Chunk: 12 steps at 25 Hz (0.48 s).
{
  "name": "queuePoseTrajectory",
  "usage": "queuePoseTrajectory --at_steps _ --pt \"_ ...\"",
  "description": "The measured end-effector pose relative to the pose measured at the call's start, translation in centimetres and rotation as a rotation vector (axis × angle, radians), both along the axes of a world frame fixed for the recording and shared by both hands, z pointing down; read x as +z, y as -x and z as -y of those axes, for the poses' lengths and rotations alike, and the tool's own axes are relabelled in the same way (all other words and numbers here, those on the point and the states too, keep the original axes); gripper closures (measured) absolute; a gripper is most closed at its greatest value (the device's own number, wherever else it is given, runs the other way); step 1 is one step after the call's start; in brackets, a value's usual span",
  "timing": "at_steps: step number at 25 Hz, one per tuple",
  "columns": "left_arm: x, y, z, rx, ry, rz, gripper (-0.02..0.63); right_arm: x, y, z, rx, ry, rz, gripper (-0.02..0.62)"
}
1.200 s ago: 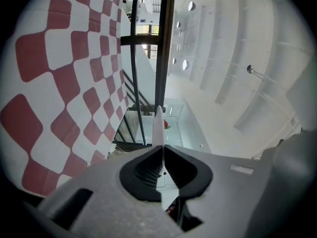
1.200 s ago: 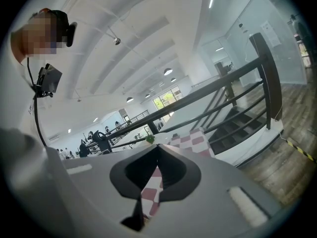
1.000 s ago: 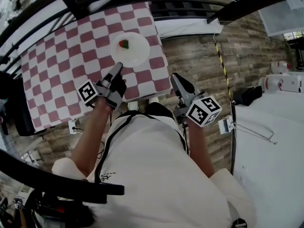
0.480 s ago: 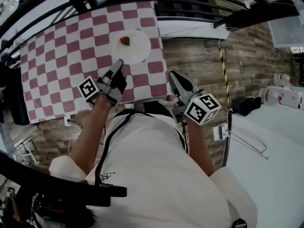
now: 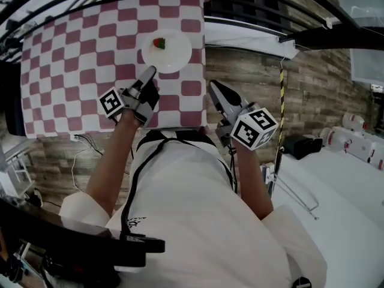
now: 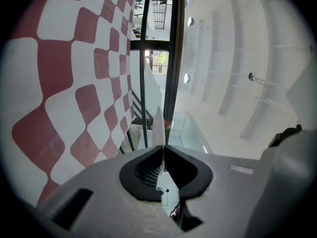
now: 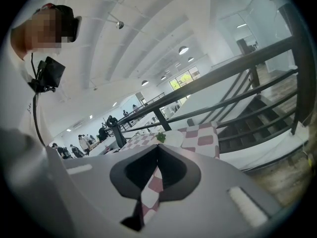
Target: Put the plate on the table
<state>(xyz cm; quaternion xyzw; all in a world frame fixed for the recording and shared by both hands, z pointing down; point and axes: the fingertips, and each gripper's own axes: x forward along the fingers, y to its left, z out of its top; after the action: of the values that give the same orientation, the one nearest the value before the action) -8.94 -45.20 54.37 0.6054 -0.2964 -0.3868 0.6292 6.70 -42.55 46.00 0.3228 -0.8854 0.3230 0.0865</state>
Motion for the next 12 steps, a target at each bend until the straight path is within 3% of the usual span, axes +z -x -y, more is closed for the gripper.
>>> queuePoseTrajectory --at_steps 12 --pt "5.3 -0.9 3.4 -0.040 0.019 0.023 0.586 3.1 -0.4 3.0 -0.086 0.053 -0.029 0.588"
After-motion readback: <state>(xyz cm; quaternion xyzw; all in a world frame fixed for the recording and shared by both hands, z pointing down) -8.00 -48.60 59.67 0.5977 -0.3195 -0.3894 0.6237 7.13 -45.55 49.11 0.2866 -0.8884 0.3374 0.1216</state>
